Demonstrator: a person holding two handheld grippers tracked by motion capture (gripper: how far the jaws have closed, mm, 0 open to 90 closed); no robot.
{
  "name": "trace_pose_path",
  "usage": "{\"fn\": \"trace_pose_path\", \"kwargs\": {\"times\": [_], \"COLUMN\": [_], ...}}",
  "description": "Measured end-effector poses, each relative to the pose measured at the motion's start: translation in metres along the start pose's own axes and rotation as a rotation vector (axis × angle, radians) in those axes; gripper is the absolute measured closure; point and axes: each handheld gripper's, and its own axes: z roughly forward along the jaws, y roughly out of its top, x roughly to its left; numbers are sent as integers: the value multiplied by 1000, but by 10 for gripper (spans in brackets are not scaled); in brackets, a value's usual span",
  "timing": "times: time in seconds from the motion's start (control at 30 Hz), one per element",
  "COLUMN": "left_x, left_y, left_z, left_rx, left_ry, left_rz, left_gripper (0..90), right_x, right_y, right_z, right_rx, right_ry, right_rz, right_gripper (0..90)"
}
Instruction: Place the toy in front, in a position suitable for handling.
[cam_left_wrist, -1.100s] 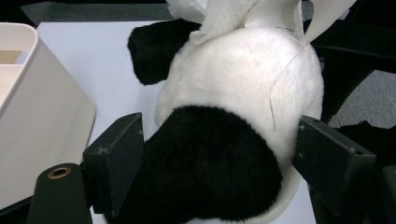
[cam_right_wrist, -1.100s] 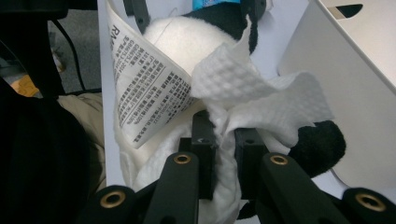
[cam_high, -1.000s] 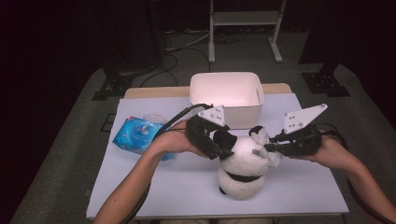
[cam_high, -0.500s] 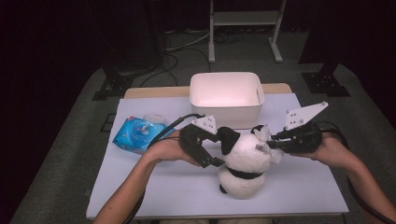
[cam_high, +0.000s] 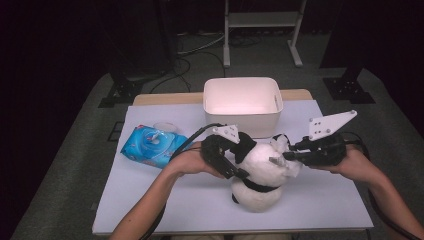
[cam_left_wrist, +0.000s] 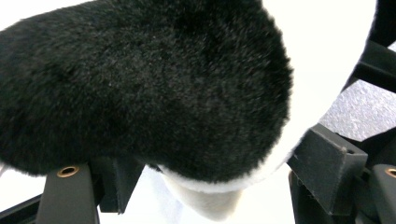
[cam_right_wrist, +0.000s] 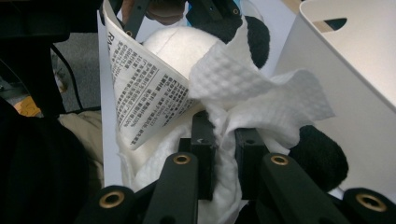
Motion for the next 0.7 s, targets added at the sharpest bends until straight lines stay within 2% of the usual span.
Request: {"fn": "trace_pose_path", "kwargs": {"times": [0.17, 0.33, 0.4, 0.47, 0.5, 0.53, 0.57, 0.7], "left_x": [0, -1, -1, -1, 0, 0, -1, -3], "left_y": [0, 1, -5, -7, -11, -11, -14, -12], "left_z": [-15, -29, -25, -24, -20, -20, -17, -16], "left_rx": [-14, -29, -14, -13, -39, -39, -50, -51], "left_ry": [27, 43, 36, 32, 19, 19, 2, -15], "left_rz": [16, 17, -1, -2, -21, -21, -20, 12], "left_gripper": [228, 227, 218, 196, 188, 182, 185, 285], "right_x": [1, 2, 3, 4, 5, 5, 5, 7], "right_y": [4, 8, 8, 6, 4, 4, 2, 3], "right_z": [4, 9, 16, 20, 21, 21, 21, 18], "right_rx": [-29, -22, 1, 19, 21, 21, 17, 37], "right_ry": [15, 24, 37, 39, 39, 39, 52, 46], "right_rz": [-4, -16, -15, -20, -21, -21, -13, -31], "right_gripper": [808, 807, 807, 807, 807, 807, 807, 807]}}
